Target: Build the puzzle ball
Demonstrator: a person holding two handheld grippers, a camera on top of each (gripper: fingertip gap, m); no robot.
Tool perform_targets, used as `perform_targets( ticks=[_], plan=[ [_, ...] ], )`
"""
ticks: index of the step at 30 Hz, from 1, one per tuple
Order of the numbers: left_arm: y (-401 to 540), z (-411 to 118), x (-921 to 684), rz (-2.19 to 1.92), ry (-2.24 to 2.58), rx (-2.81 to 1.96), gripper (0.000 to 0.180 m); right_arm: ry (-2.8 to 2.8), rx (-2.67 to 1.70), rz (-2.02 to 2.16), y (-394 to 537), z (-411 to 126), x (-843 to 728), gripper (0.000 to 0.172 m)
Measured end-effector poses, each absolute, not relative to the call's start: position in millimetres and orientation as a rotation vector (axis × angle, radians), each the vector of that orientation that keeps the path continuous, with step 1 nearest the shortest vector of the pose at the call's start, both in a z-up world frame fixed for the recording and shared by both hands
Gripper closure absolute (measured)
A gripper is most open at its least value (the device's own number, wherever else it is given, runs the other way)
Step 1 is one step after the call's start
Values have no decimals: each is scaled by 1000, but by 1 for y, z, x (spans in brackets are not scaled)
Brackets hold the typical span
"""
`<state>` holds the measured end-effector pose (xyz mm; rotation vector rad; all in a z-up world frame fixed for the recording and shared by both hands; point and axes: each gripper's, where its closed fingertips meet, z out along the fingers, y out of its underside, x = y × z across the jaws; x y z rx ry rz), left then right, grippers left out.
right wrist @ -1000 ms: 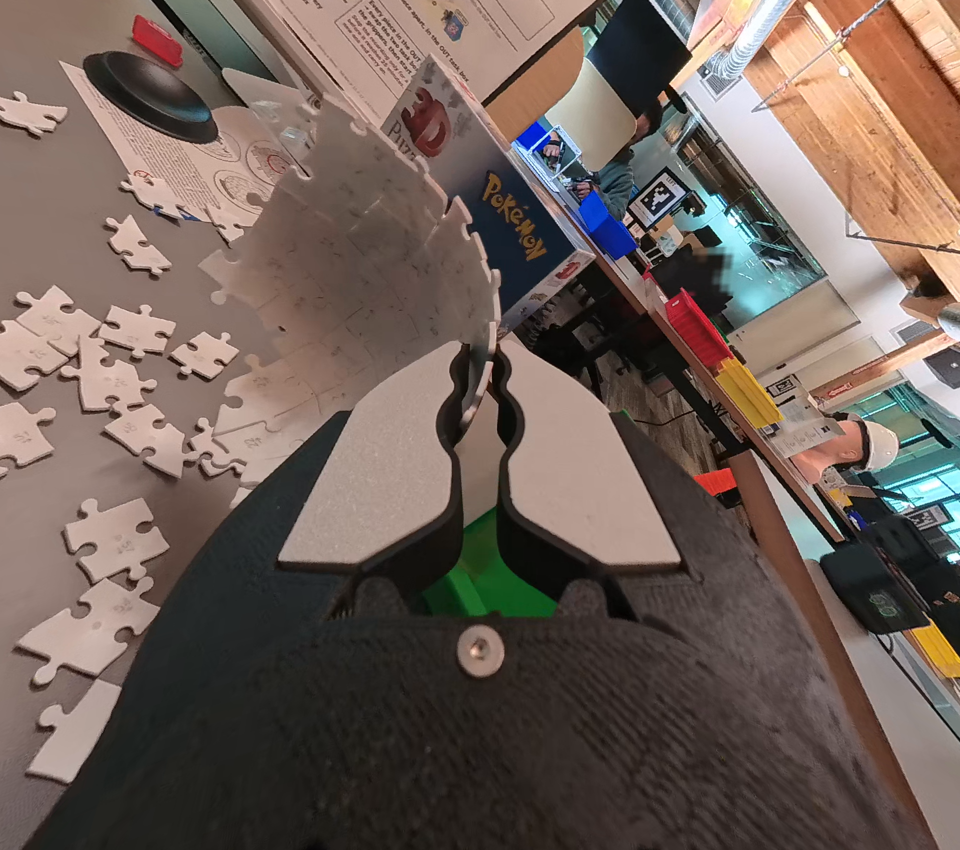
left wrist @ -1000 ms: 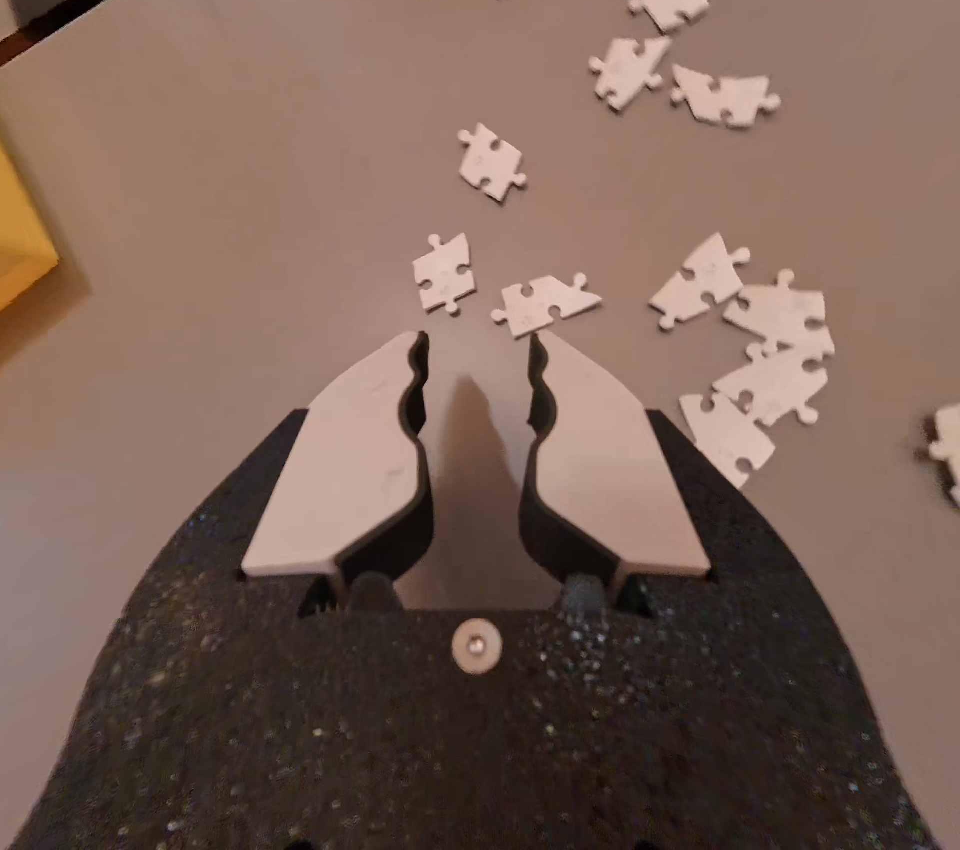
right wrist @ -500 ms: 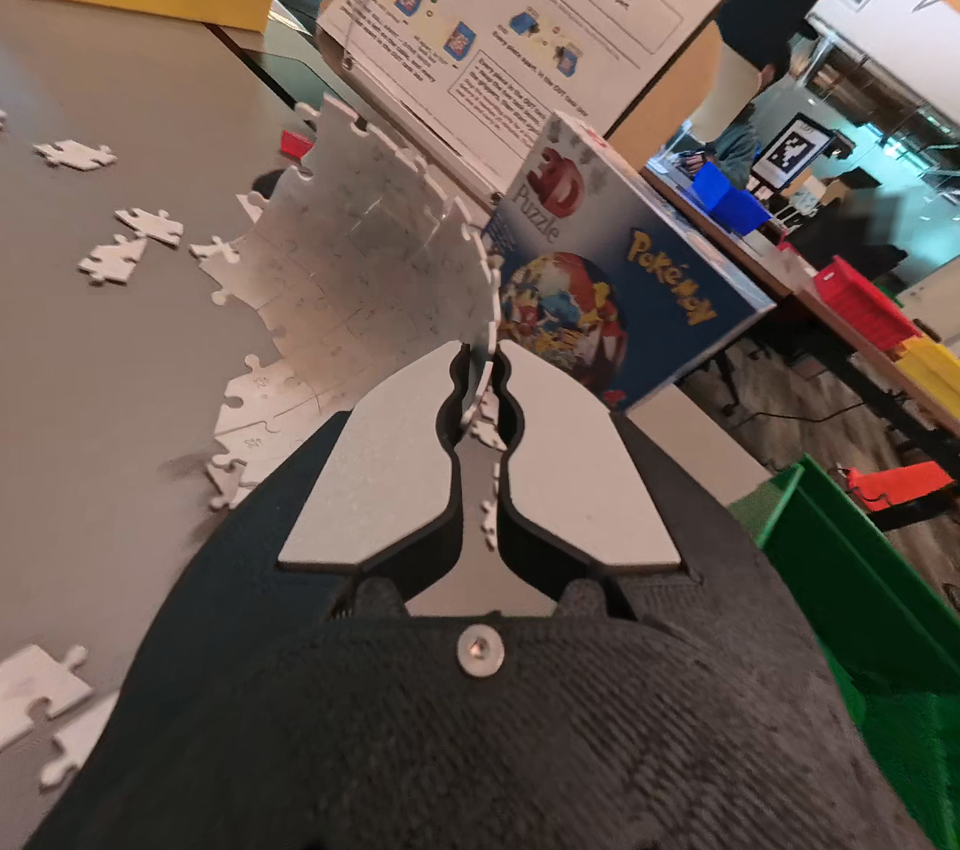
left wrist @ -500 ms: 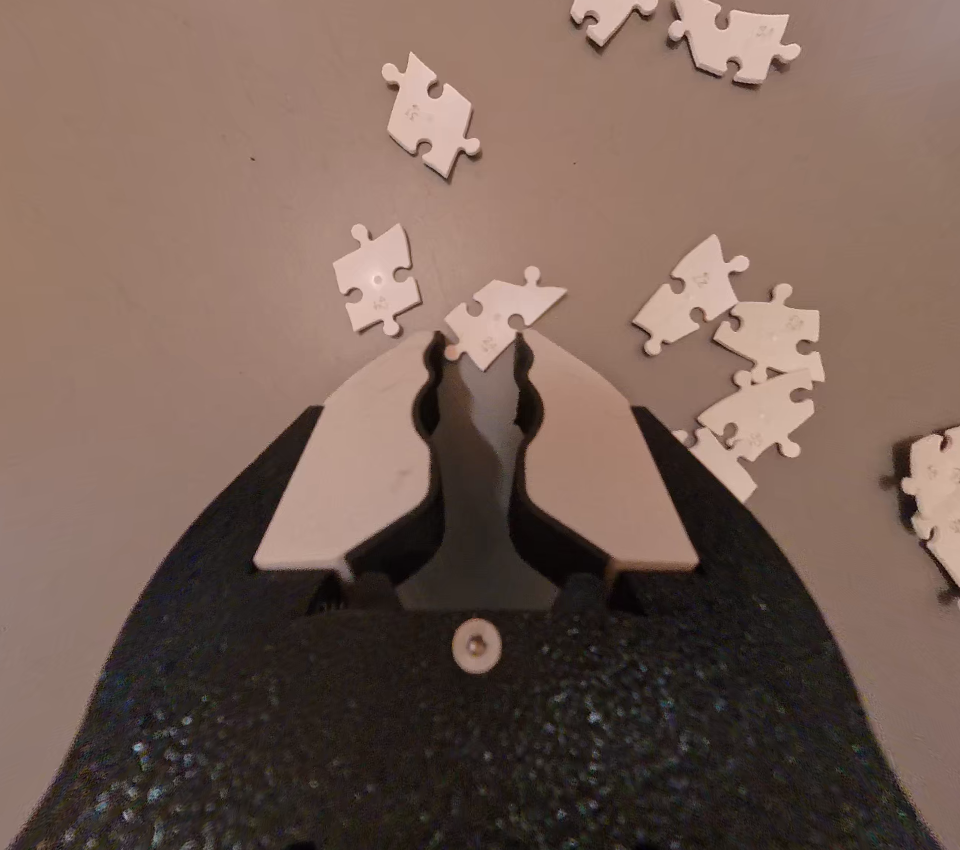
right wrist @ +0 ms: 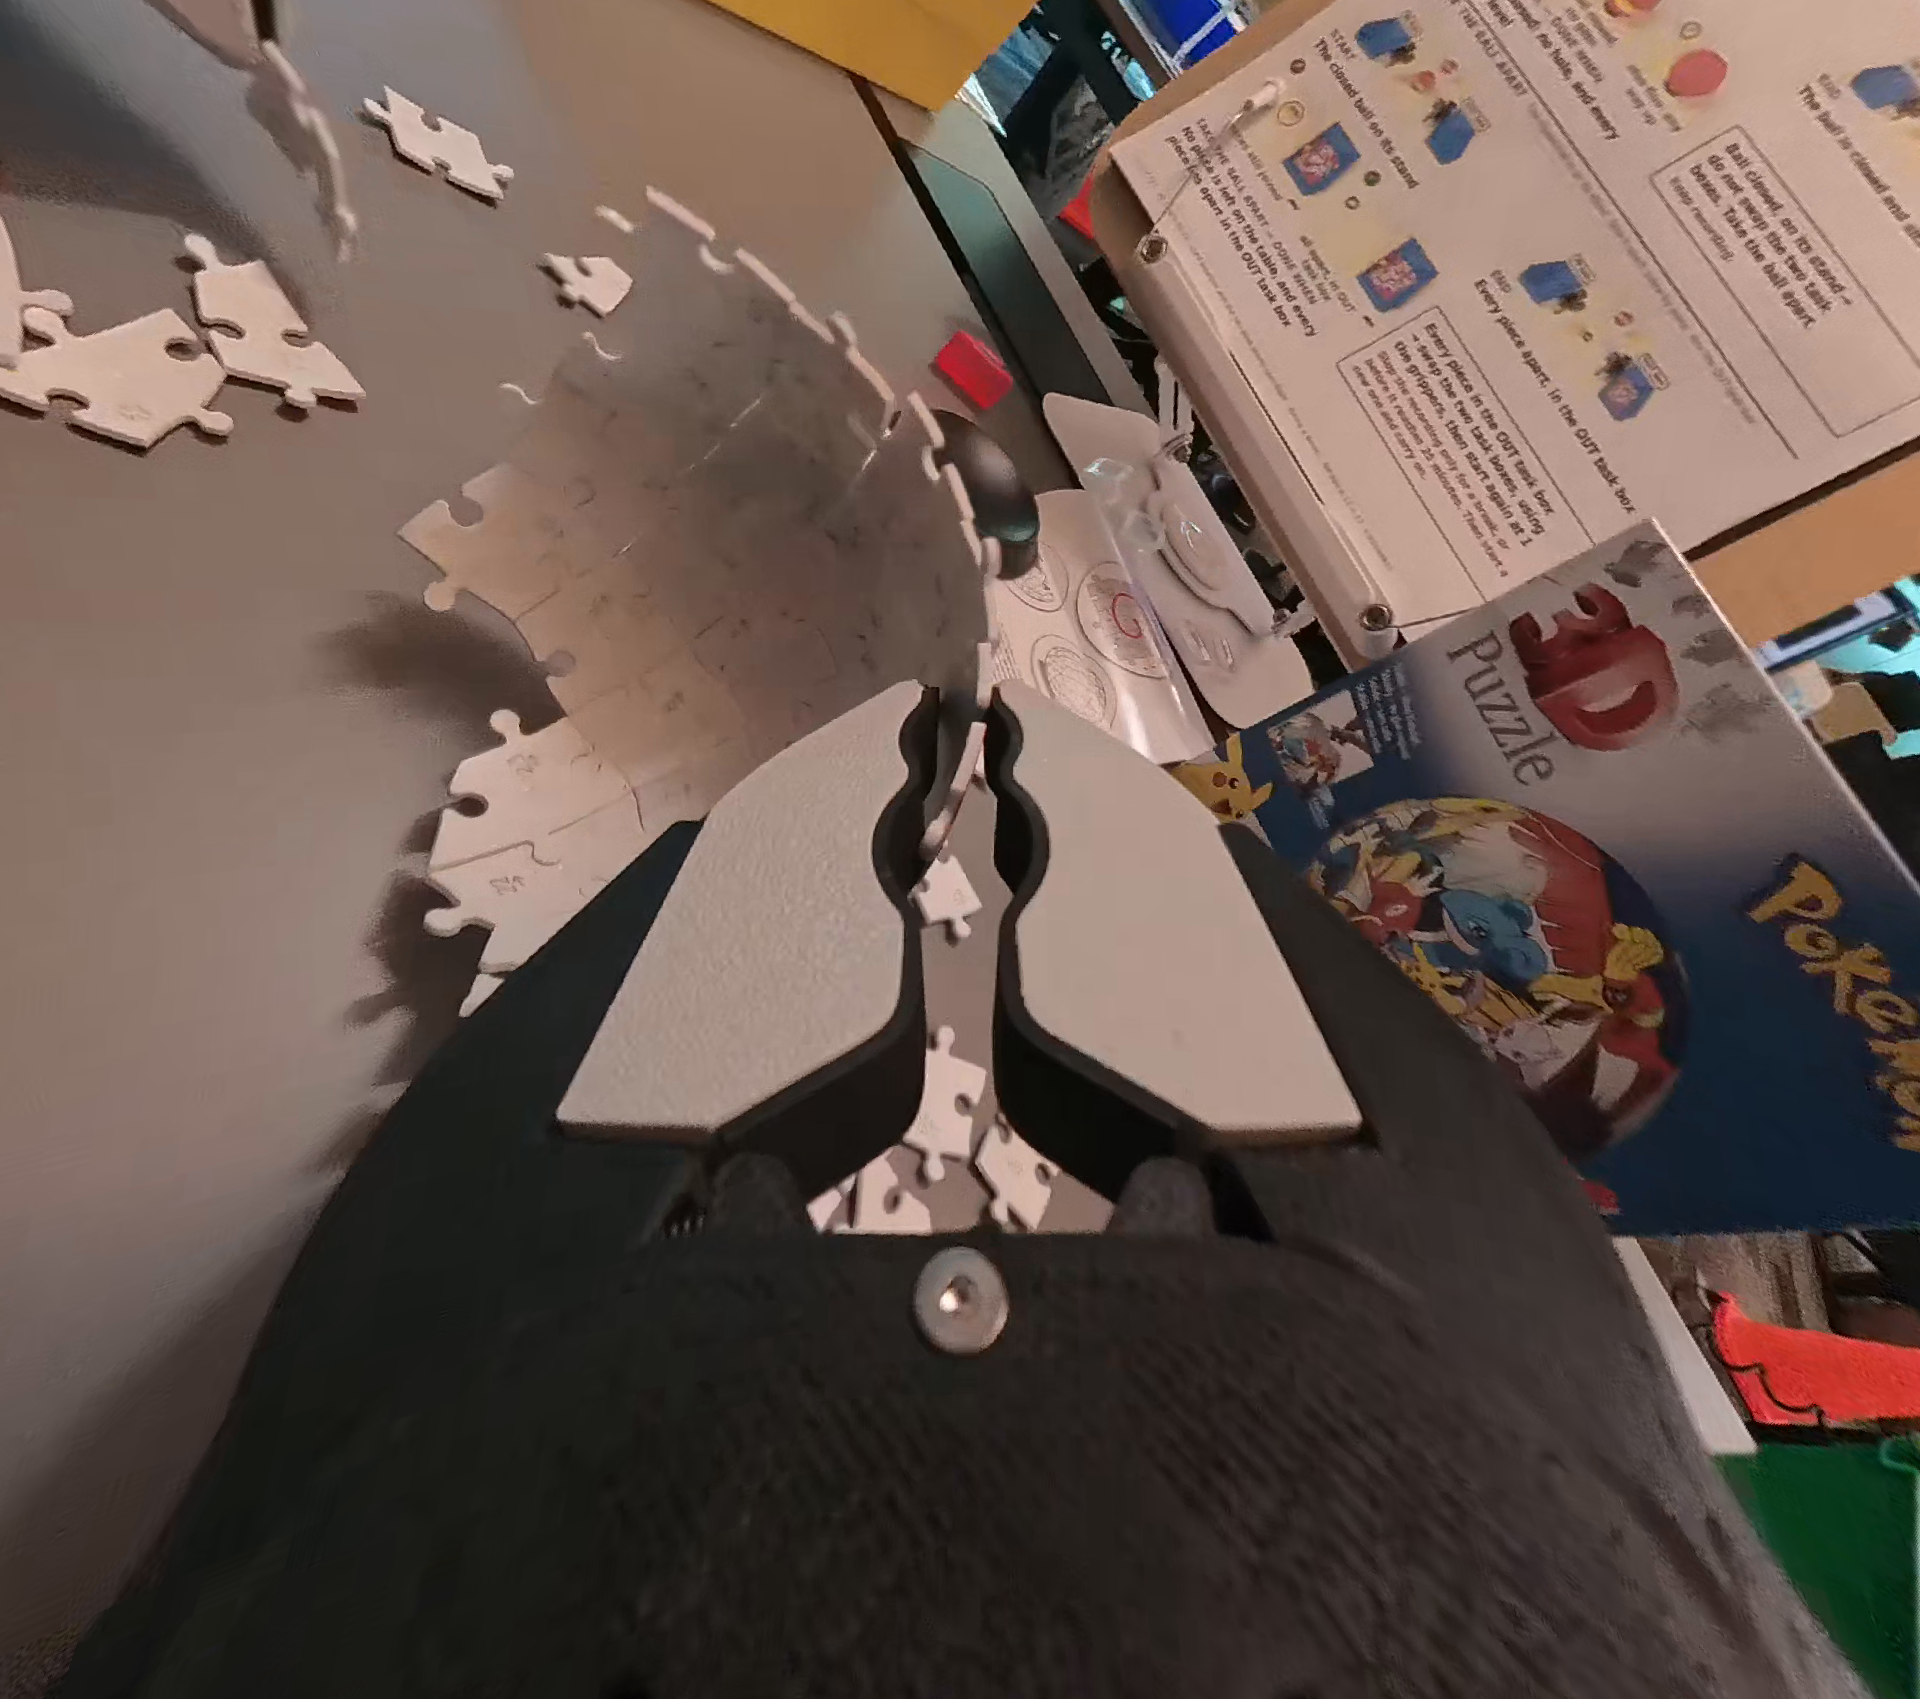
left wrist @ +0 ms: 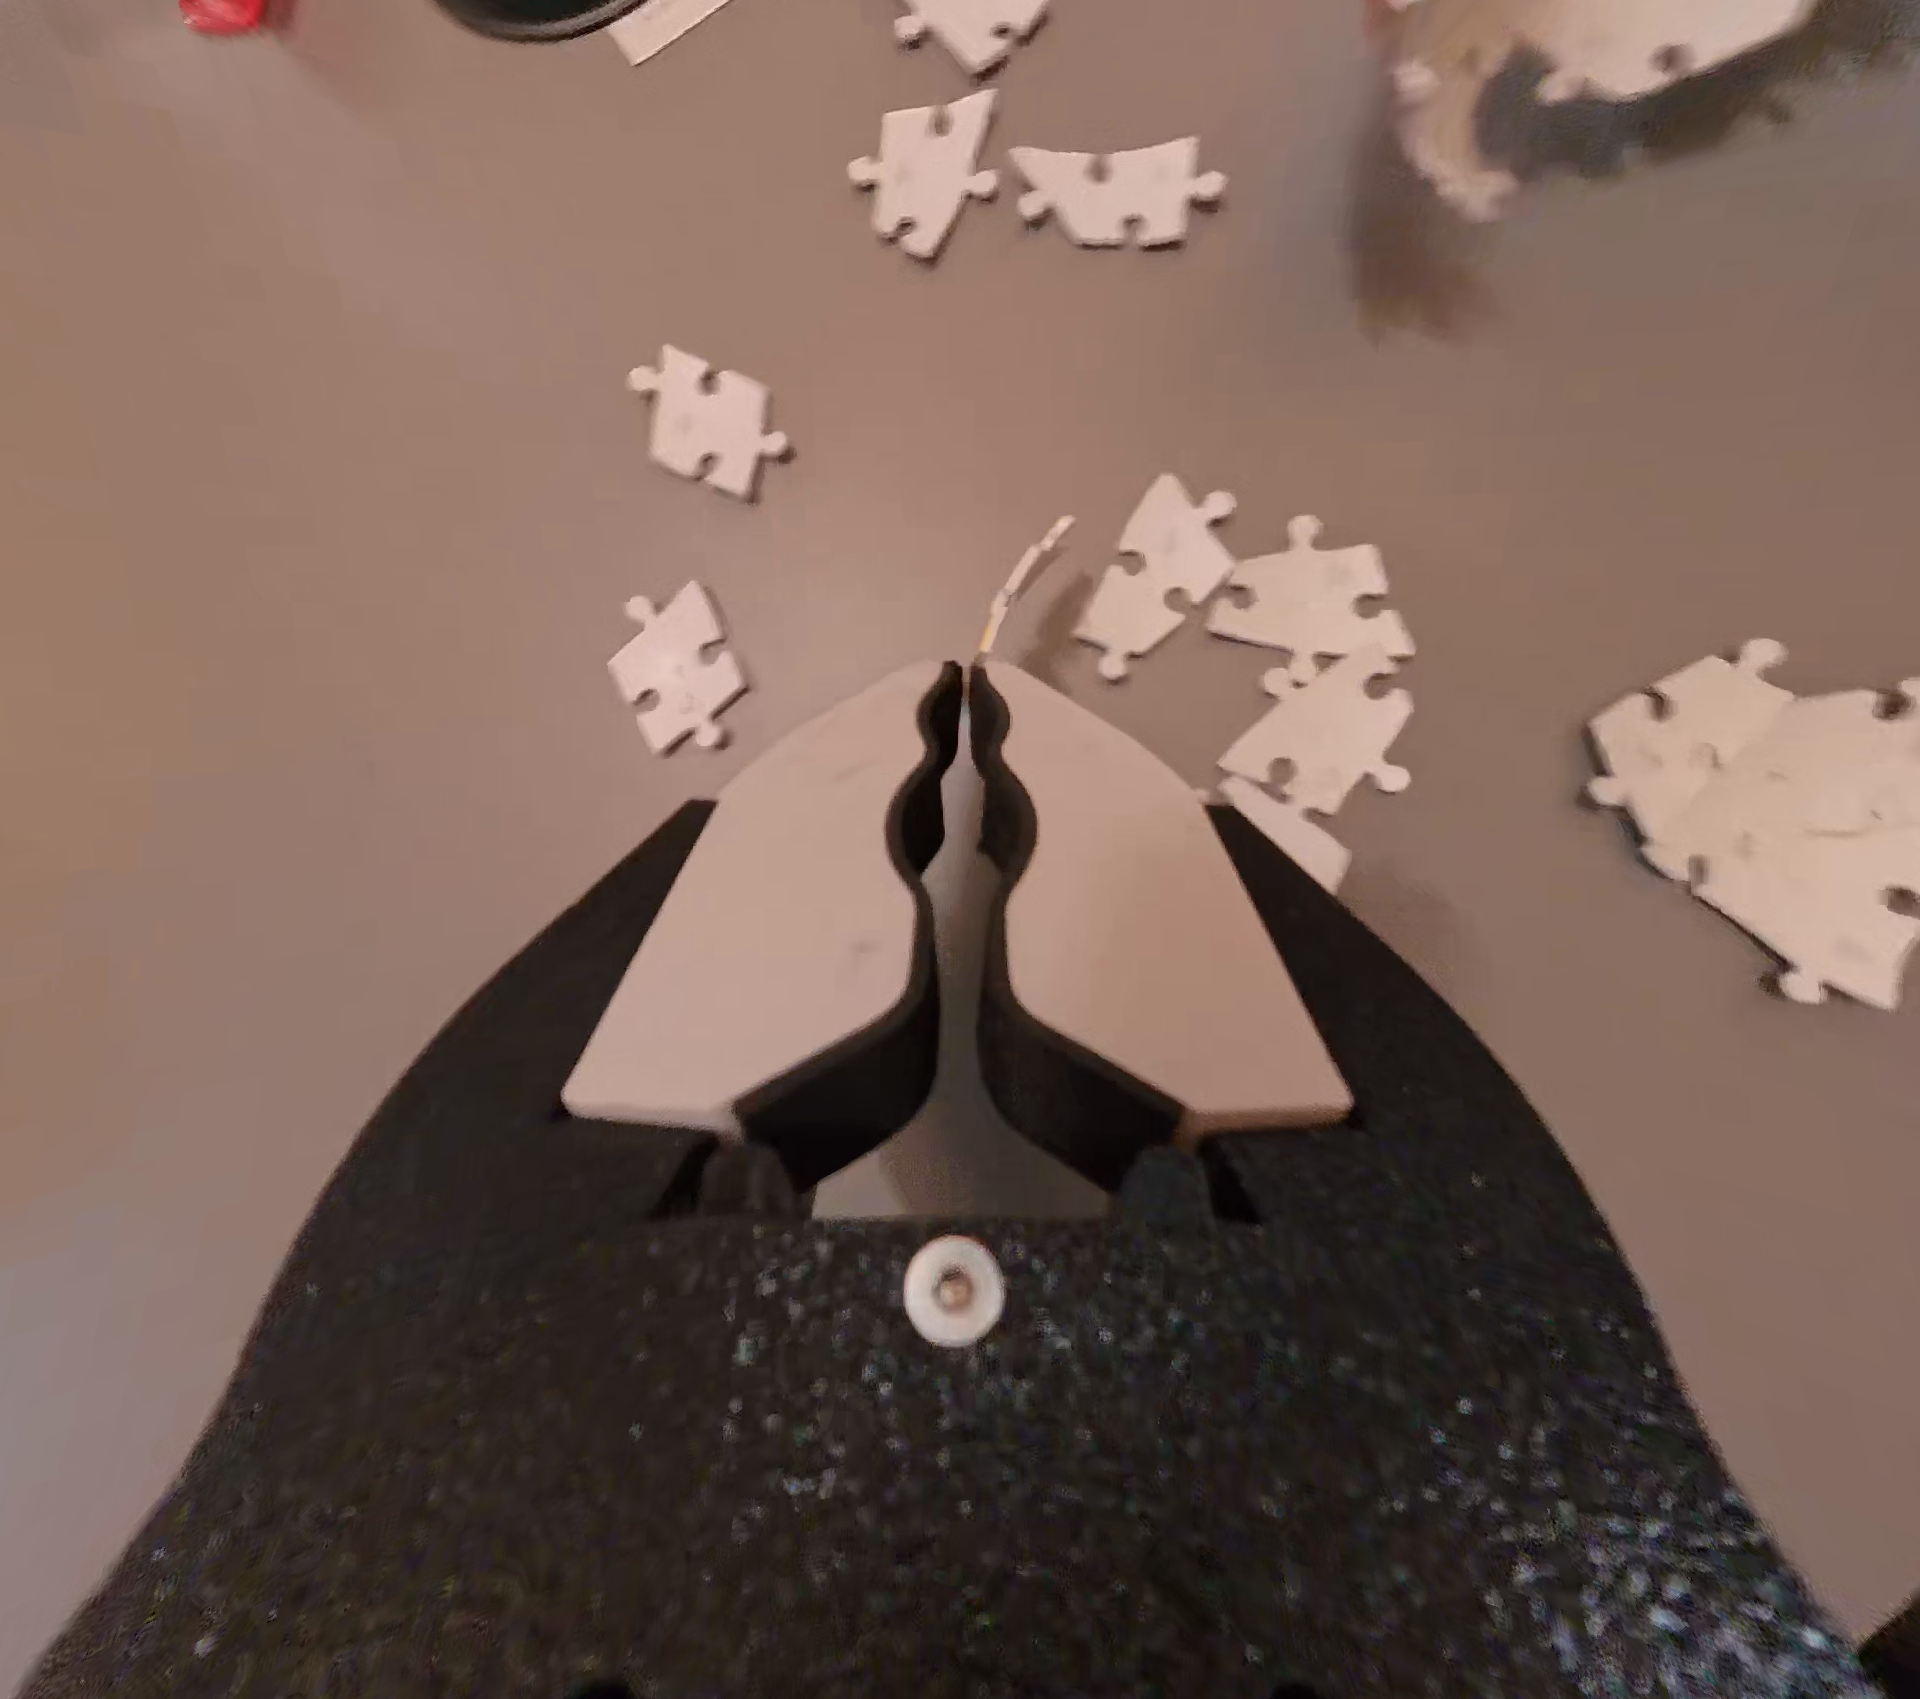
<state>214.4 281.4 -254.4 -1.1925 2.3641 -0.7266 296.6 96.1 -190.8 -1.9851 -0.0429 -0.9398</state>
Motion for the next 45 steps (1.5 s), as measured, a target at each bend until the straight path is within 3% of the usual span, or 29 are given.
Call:
perform_targets(
  ticks=[7, 14, 34, 45],
  plan=[
    [199, -249, 190, -856, 2623, -819, 180, -196, -1976, -953, 114, -196, 297, 164],
    [159, -260, 201, -556, 2643, -524, 179, -363, -2012, -1008, 130, -201, 295, 164],
    [151, -265, 218, -736, 2407, -1003, 160, -325, -1950, -1026, 125, -204, 296, 163],
    [127, -285, 243, -696, 2223, -1157, 172, -414, -1856, -1162, 128, -197, 292, 163]
  ],
)
